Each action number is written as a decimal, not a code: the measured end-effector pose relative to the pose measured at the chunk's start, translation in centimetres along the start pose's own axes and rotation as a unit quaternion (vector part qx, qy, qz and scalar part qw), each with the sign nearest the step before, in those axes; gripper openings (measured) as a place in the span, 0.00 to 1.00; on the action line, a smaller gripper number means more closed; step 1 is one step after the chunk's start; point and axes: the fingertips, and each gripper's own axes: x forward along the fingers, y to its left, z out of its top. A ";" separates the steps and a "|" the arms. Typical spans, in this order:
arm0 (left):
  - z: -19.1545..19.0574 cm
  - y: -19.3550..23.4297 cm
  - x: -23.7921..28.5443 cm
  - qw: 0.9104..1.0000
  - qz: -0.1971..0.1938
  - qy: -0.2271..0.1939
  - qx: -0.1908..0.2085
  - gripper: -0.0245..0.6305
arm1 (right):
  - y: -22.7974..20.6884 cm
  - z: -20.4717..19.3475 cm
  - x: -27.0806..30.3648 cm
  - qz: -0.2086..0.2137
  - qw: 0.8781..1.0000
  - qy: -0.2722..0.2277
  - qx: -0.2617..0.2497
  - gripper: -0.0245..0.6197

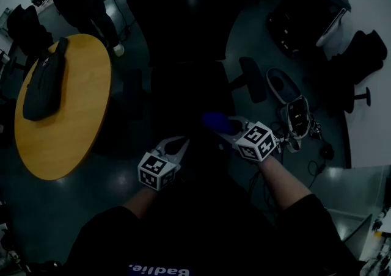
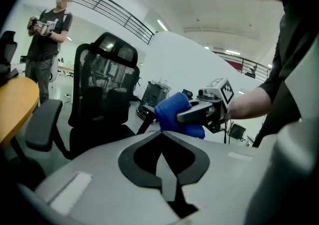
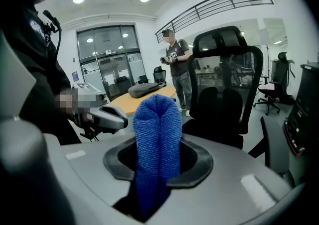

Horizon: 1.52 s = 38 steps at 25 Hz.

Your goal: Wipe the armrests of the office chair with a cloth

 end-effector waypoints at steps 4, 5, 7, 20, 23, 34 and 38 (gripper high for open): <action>1.2 -0.4 -4.8 0.999 0.003 -0.036 -0.021 0.06 | 5.1 0.7 0.1 -0.010 1.000 -0.015 0.010 0.24; 1.6 -0.8 -5.8 0.999 0.002 -0.042 -0.024 0.06 | 6.2 0.9 -0.1 -0.011 1.000 -0.020 0.014 0.24; 2.3 -1.6 -7.7 0.998 0.001 -0.054 -0.029 0.06 | 8.2 1.4 -0.8 -0.013 0.999 -0.030 0.020 0.24; 8.9 -8.3 -11.9 0.993 0.003 -0.121 0.009 0.06 | 14.3 5.9 -9.0 0.008 0.973 -0.209 0.101 0.24; 10.3 -10.7 -10.8 0.992 -0.003 -0.126 0.013 0.06 | 14.4 6.2 -11.6 0.016 0.970 -0.227 0.089 0.24; 10.7 -17.0 -6.6 0.993 -0.029 -0.113 0.031 0.06 | 12.5 4.0 -16.0 0.023 0.964 -0.249 0.087 0.24; 10.4 -17.4 -6.0 0.993 -0.029 -0.106 0.036 0.06 | 12.4 4.0 -16.2 0.030 0.964 -0.251 0.082 0.24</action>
